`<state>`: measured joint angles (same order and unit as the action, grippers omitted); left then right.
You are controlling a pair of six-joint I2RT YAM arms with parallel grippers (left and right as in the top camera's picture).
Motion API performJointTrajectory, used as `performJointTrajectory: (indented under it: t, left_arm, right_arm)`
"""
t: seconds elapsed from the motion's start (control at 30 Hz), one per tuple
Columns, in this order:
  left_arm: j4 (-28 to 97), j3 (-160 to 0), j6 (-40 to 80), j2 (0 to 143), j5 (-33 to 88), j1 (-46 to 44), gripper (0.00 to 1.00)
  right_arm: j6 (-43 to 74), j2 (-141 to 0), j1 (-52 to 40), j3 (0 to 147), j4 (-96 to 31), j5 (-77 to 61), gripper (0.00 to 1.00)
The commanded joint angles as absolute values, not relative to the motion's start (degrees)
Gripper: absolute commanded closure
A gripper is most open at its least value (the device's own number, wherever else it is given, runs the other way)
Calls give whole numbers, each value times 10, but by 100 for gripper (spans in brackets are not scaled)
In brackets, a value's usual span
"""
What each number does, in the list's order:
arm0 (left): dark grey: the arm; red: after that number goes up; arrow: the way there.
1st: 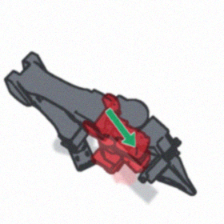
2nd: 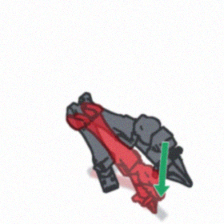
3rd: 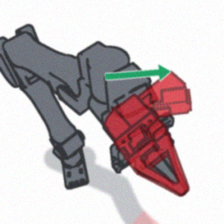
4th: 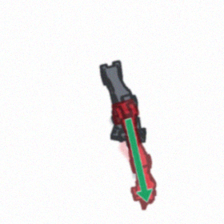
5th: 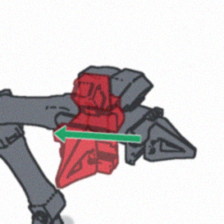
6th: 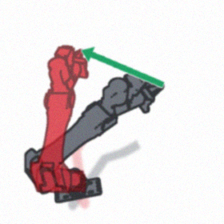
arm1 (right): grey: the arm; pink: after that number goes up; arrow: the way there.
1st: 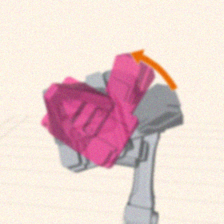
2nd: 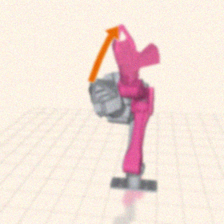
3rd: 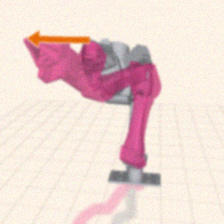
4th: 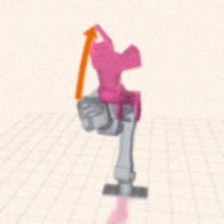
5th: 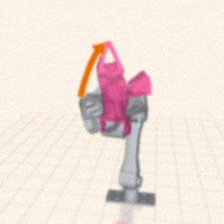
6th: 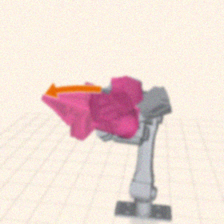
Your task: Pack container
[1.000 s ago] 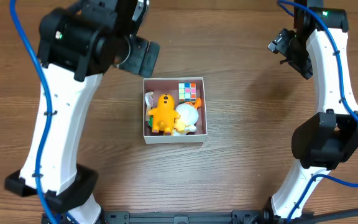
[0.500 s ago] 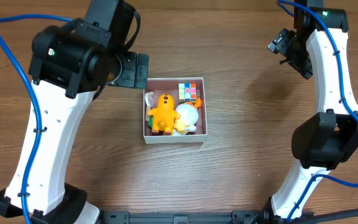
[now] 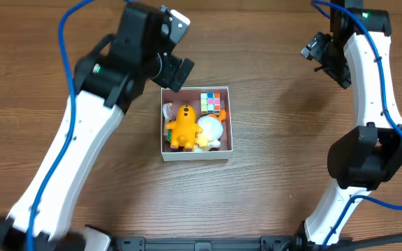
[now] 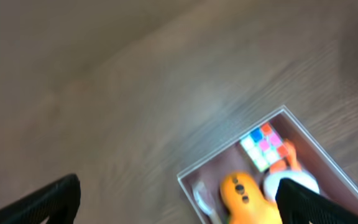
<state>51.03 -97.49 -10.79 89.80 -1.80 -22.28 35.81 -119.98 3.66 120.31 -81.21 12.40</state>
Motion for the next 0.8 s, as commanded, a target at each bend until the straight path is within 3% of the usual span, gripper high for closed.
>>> performJointTrajectory:
  t: [0.0, 0.1, 0.17, 0.27, 0.4, 0.77]
  left_arm:
    - [416, -827, -138, 780, 27, -175, 0]
    - [295, -603, -113, 654, 165, -58, 0]
    - [238, -510, -112, 594, 194, -23, 0]
    - [135, -364, -80, 485, 178, 0, 0]
    - [13, -191, 48, 318, 88, 0, 0]
    - [-7, -38, 48, 51, 41, 0, 0]
  right_arm:
    - [360, -1189, 37, 1203, -811, 128, 0]
    - [360, -1189, 37, 1203, -811, 128, 0]
    - [360, -1189, 37, 1203, -811, 128, 0]
    - [360, -1189, 37, 1203, -811, 128, 0]
    - [360, -1189, 37, 1203, -811, 128, 0]
    - [360, -1189, 37, 1203, -811, 128, 0]
